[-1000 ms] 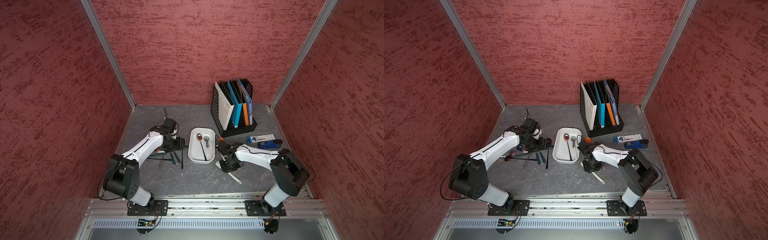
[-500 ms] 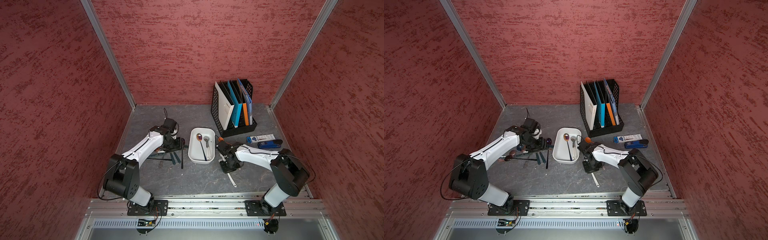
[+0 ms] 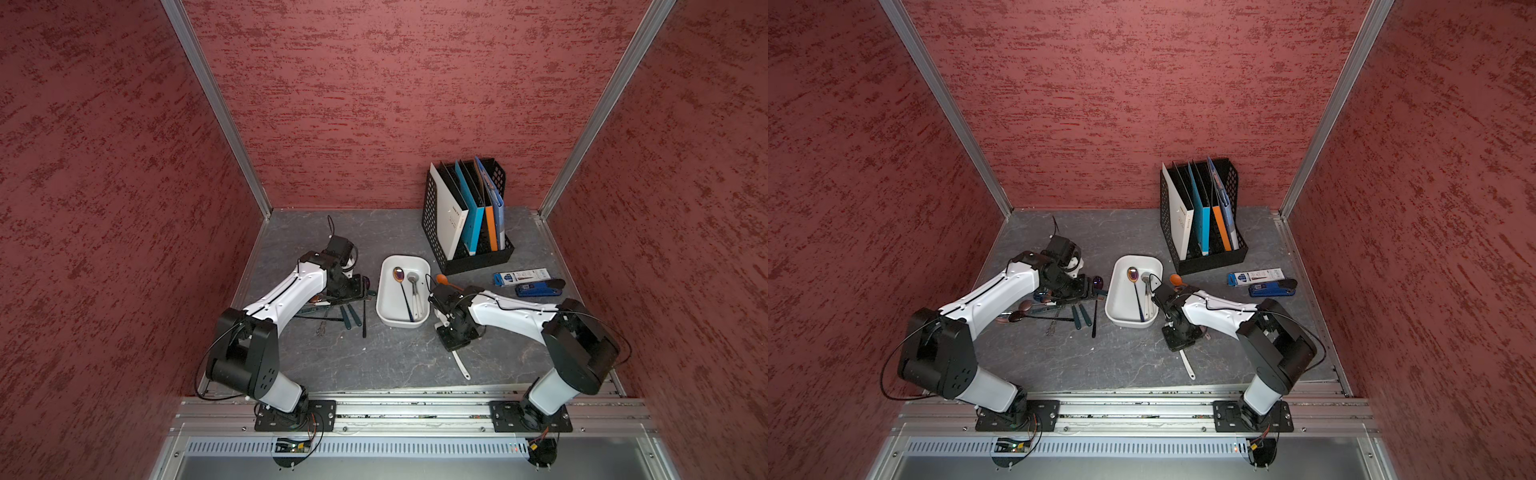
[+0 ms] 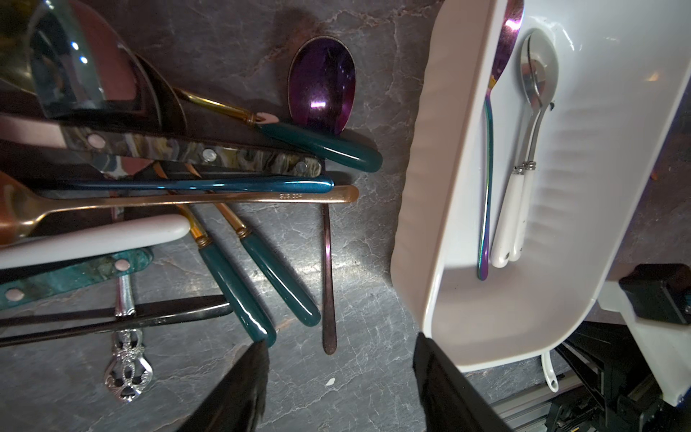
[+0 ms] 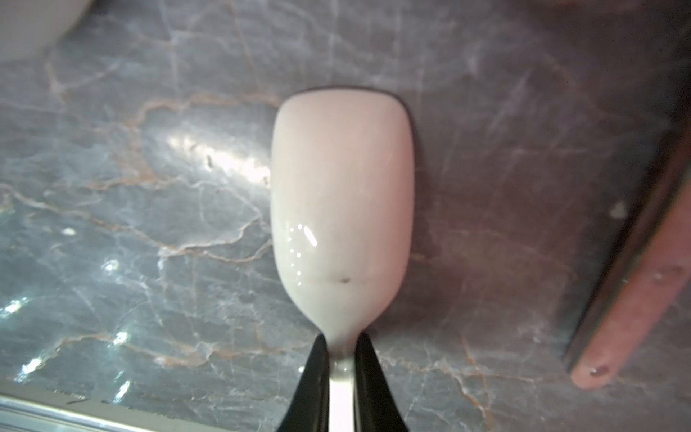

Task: Put the spoon into the storage box
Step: Pick up the spoon from the center of the board, then place the spoon in the storage box.

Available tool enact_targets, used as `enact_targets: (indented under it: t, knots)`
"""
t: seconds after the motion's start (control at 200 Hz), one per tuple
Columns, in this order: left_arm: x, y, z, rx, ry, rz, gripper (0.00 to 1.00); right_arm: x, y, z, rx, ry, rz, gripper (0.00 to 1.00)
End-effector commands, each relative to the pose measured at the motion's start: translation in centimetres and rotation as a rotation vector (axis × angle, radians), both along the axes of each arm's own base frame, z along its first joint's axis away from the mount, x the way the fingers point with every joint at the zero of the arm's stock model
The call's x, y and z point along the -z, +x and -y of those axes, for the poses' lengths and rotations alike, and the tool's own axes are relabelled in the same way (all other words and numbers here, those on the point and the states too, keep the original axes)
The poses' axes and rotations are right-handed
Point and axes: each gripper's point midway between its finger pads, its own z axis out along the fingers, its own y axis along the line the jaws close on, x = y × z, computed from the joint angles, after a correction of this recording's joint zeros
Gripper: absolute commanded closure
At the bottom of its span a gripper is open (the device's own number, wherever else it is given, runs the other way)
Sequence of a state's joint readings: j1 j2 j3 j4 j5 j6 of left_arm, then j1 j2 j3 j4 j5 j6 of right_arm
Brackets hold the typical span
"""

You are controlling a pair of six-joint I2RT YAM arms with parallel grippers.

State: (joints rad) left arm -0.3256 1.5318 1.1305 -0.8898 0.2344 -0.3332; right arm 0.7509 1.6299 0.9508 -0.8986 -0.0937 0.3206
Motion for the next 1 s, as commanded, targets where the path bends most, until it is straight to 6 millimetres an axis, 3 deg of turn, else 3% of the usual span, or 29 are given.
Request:
enact_targets:
  t: [0.0, 0.271, 0.411, 0.611, 0.797, 0.992]
  knots:
    - [-1.3, 0.8, 0.4, -0.005, -0.022, 0.038, 0.35, -2.8, 0.4, -0.7, -0.015, 0.036, 0.037, 0.88]
    - [-0.7, 0.8, -0.5, -0.039, -0.034, 0.041, 0.35, -6.4, 1.4, 0.3, 0.014, -0.005, 0.105, 0.88]
    - [-0.2, 0.4, -0.7, -0.041, -0.036, 0.034, 0.35, -9.1, 2.9, -1.1, 0.021, 0.036, 0.155, 0.88]
    - [0.7, -0.5, -0.3, -0.01, -0.012, 0.021, 0.35, -11.6, 7.2, -4.4, -0.014, 0.067, 0.223, 0.88]
    - [1.0, -1.4, -0.4, -0.008, -0.002, 0.02, 0.34, -10.9, 11.5, -8.4, -0.038, 0.099, 0.206, 0.87]
    - [0.6, -2.4, -0.9, -0.011, 0.004, 0.026, 0.34, -9.0, 14.9, -11.0, -0.038, 0.136, 0.168, 0.87]
